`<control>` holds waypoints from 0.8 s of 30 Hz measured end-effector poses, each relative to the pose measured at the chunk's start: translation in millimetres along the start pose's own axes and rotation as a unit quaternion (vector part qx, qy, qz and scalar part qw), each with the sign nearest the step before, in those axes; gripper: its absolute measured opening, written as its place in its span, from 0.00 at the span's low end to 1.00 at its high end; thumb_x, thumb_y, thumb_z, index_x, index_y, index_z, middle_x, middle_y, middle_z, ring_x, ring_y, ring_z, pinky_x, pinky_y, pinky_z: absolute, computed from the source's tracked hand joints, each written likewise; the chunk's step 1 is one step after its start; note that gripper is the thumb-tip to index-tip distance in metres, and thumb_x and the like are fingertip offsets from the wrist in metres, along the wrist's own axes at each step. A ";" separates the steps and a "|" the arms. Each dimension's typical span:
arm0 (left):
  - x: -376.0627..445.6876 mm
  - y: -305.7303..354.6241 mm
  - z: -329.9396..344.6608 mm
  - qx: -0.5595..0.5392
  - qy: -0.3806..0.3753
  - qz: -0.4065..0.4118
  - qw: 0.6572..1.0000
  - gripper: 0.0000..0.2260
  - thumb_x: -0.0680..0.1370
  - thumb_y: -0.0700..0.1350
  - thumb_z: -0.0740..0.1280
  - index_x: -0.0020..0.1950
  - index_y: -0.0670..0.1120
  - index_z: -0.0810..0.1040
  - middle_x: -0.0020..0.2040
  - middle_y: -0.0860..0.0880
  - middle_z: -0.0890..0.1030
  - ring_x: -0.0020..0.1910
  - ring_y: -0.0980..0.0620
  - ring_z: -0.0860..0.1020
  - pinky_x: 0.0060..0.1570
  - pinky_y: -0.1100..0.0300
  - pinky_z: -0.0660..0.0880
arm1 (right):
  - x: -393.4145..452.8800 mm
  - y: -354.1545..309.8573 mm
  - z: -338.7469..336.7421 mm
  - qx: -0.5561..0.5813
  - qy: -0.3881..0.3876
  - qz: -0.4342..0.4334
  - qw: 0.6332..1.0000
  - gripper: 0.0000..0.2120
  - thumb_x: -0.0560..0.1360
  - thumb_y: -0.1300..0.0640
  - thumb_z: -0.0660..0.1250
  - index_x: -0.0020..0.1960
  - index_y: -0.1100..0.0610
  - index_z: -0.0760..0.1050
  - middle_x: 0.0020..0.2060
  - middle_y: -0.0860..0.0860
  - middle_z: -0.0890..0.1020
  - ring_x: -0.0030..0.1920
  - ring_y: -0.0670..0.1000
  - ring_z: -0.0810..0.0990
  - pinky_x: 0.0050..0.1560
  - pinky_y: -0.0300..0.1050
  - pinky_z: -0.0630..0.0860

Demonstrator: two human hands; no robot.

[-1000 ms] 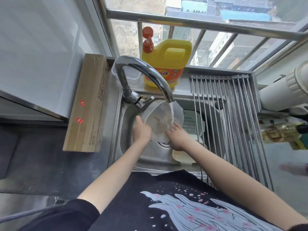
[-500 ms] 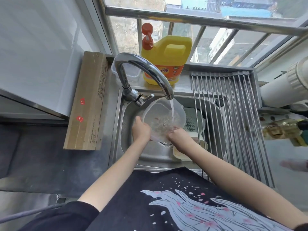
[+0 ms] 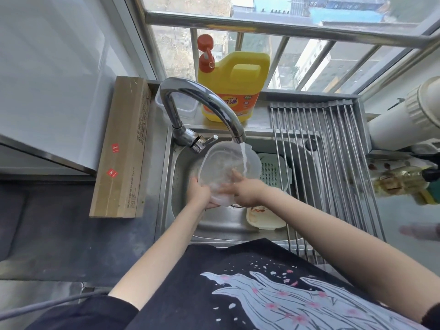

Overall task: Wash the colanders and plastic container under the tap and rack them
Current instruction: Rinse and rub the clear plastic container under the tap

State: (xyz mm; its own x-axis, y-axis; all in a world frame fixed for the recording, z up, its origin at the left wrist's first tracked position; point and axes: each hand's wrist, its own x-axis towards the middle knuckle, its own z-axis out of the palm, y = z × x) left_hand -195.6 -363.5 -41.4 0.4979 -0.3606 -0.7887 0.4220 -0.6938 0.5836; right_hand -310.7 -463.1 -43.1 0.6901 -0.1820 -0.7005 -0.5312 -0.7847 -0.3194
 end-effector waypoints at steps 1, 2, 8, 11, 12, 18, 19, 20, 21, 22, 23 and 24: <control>1.7 -1.6 0.1 -0.017 -0.014 -0.010 1.000 0.18 0.78 0.34 0.52 0.66 0.46 0.68 0.60 0.44 0.74 0.46 0.37 0.79 0.23 0.50 0.79 | -0.3 4.1 -2.9 -0.024 0.088 0.032 0.995 0.34 0.74 0.66 0.56 0.77 0.45 0.55 0.75 0.47 0.60 0.77 0.54 0.52 0.75 0.52 0.52; 2.8 -2.5 1.7 -0.036 -0.036 -0.019 0.999 0.18 0.77 0.34 0.52 0.65 0.46 0.69 0.61 0.42 0.75 0.48 0.36 0.79 0.23 0.47 0.79 | 0.8 6.3 -4.0 -0.041 0.173 0.084 0.981 0.33 0.75 0.65 0.56 0.77 0.49 0.53 0.74 0.52 0.64 0.75 0.55 0.58 0.74 0.51 0.52; -1.1 -6.9 12.1 -0.117 -0.123 -0.057 0.984 0.20 0.78 0.30 0.51 0.67 0.44 0.68 0.50 0.41 0.80 0.39 0.44 0.80 0.25 0.52 0.79 | 14.3 -24.9 -10.0 -0.056 0.069 0.023 0.996 0.30 0.82 0.49 0.52 0.78 0.59 0.45 0.77 0.56 0.48 0.77 0.53 0.43 0.74 0.54 0.39; -7.6 -8.8 11.3 -0.131 -0.136 -0.086 0.978 0.19 0.78 0.29 0.51 0.66 0.41 0.67 0.43 0.41 0.79 0.38 0.44 0.80 0.26 0.53 0.80 | 14.5 -2.3 -20.8 -0.172 0.058 0.013 0.983 0.31 0.80 0.48 0.55 0.78 0.52 0.47 0.78 0.52 0.47 0.77 0.53 0.43 0.74 0.55 0.42; -8.0 -8.1 11.3 -0.132 -0.140 -0.094 0.977 0.18 0.79 0.29 0.51 0.66 0.40 0.67 0.42 0.42 0.79 0.38 0.43 0.79 0.29 0.52 0.80 | 13.3 2.3 -22.9 -0.194 0.066 0.053 0.977 0.29 0.80 0.47 0.55 0.78 0.49 0.50 0.78 0.50 0.49 0.77 0.53 0.45 0.74 0.56 0.42; -1.0 -3.6 3.9 -0.089 -0.148 -0.097 0.980 0.17 0.79 0.32 0.52 0.66 0.38 0.70 0.41 0.43 0.80 0.31 0.46 0.81 0.23 0.56 0.78 | 13.7 -36.0 -16.4 -0.045 0.003 0.037 0.998 0.29 0.81 0.47 0.53 0.78 0.55 0.50 0.77 0.56 0.51 0.77 0.57 0.48 0.73 0.54 0.48; -0.4 -4.3 2.1 -0.092 -0.148 -0.097 0.980 0.16 0.80 0.34 0.53 0.66 0.39 0.71 0.41 0.44 0.80 0.31 0.47 0.82 0.23 0.57 0.78 | 10.8 -36.0 -20.9 -0.011 -0.028 0.007 1.000 0.27 0.81 0.51 0.55 0.78 0.54 0.51 0.77 0.56 0.54 0.75 0.57 0.55 0.71 0.50 0.54; -0.5 -4.2 0.8 -0.097 -0.149 -0.097 0.979 0.14 0.81 0.35 0.54 0.65 0.40 0.72 0.42 0.44 0.80 0.34 0.47 0.81 0.24 0.57 0.79 | 11.3 -32.1 -26.2 0.004 -0.042 0.004 0.999 0.27 0.81 0.56 0.56 0.78 0.51 0.53 0.76 0.55 0.58 0.73 0.57 0.61 0.69 0.49 0.59; 0.0 -3.7 -0.4 -0.103 -0.151 -0.098 0.978 0.13 0.81 0.36 0.55 0.63 0.40 0.72 0.42 0.44 0.79 0.37 0.47 0.80 0.26 0.56 0.80 | 11.5 -30.1 -30.0 0.018 -0.028 0.030 0.999 0.27 0.80 0.58 0.56 0.77 0.48 0.55 0.74 0.54 0.63 0.71 0.56 0.65 0.67 0.49 0.63; 0.6 -3.0 -1.4 -0.110 -0.154 -0.102 0.977 0.12 0.81 0.34 0.54 0.61 0.41 0.71 0.42 0.44 0.79 0.38 0.46 0.79 0.29 0.54 0.81 | 13.5 -26.2 -33.1 0.019 0.004 0.072 0.997 0.26 0.79 0.58 0.55 0.76 0.47 0.57 0.73 0.53 0.66 0.69 0.56 0.67 0.67 0.50 0.64; 1.1 -2.2 -2.2 -0.115 -0.157 -0.108 0.975 0.12 0.80 0.33 0.53 0.60 0.41 0.70 0.43 0.43 0.78 0.39 0.46 0.78 0.32 0.51 0.81 | 15.6 -21.0 -33.3 0.012 0.046 0.116 0.992 0.24 0.80 0.57 0.54 0.75 0.47 0.58 0.72 0.52 0.67 0.69 0.55 0.66 0.69 0.51 0.63; 0.8 -0.1 -2.4 -0.113 -0.157 -0.110 0.975 0.12 0.79 0.31 0.52 0.59 0.41 0.69 0.43 0.43 0.78 0.39 0.45 0.78 0.33 0.50 0.81 | 17.1 -17.9 -31.0 0.020 0.083 0.155 0.984 0.23 0.81 0.54 0.53 0.75 0.50 0.56 0.72 0.52 0.66 0.71 0.55 0.64 0.71 0.52 0.59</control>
State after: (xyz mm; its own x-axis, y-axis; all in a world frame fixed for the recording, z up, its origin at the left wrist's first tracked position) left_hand -193.4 -362.2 -41.7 0.1348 -0.4170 -0.8988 0.6661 -0.6334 0.3938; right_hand -274.1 -470.5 -29.6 0.5606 -0.5054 -0.6559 -0.7457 -0.6526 -0.1345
